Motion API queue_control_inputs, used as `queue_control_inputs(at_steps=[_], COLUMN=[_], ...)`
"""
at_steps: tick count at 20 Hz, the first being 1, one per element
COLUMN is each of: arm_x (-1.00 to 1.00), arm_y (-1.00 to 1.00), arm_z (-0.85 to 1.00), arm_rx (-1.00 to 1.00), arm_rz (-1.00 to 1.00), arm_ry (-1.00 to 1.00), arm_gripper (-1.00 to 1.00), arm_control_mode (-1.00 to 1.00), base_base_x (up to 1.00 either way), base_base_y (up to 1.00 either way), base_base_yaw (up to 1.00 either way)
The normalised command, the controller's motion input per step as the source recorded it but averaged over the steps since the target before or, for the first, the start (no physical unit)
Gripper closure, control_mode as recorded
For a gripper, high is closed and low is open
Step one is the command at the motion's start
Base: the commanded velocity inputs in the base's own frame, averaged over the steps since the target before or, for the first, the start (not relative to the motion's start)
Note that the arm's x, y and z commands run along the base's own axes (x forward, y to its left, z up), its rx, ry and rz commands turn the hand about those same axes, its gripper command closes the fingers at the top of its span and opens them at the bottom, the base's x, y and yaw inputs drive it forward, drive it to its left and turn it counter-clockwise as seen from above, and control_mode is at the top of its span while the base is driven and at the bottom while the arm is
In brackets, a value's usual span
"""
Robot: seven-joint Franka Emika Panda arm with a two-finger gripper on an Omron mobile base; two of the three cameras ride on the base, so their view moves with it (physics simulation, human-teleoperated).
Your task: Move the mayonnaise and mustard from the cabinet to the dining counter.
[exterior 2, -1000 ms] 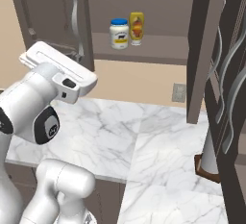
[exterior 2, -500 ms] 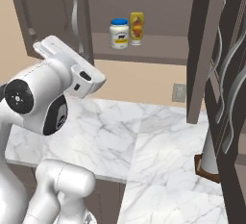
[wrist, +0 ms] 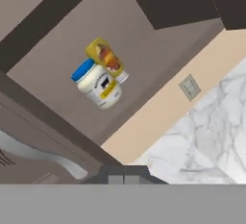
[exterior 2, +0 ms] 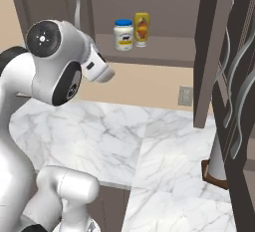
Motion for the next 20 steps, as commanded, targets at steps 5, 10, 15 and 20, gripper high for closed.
queue_control_inputs(at_steps=[5,10,15,20], arm_x=[0.25,0.31,0.45,0.52], arm_y=[-0.16,-0.06,0.0,0.12], arm_z=[0.0,-0.1,-0.27,-0.37], arm_rx=[0.19,0.24,0.23,0.15], arm_rz=[0.06,0.07,0.05,0.02], arm_ry=[0.06,-0.02,0.0,0.0], arm_gripper=[1.0,1.0,1.0,1.0], arm_control_mode=[-1.0,-1.0,-1.0,-1.0], base_base_x=[0.0,0.0,0.0,0.0], base_base_y=[0.0,0.0,0.0,0.0], base_base_yaw=[0.0,0.0,0.0,0.0])
